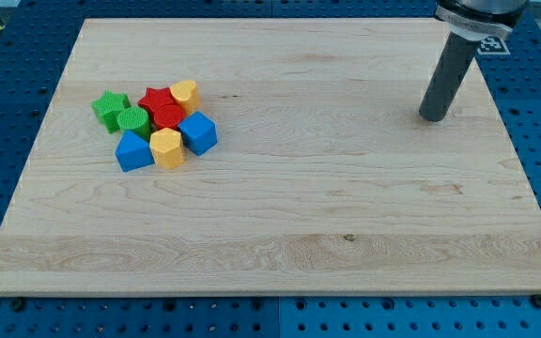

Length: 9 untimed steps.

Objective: Move the yellow heart diagonally bottom right to the blue cube

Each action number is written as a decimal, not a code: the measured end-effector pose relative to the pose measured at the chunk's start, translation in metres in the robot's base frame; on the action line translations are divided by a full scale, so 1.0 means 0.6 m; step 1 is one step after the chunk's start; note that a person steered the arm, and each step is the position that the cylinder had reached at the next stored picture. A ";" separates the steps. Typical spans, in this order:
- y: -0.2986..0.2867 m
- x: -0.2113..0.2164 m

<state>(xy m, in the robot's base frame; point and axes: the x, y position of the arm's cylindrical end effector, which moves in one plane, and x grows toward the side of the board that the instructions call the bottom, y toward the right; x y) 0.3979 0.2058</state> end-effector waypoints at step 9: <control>-0.612 -0.063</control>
<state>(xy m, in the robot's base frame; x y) 0.3600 -0.1612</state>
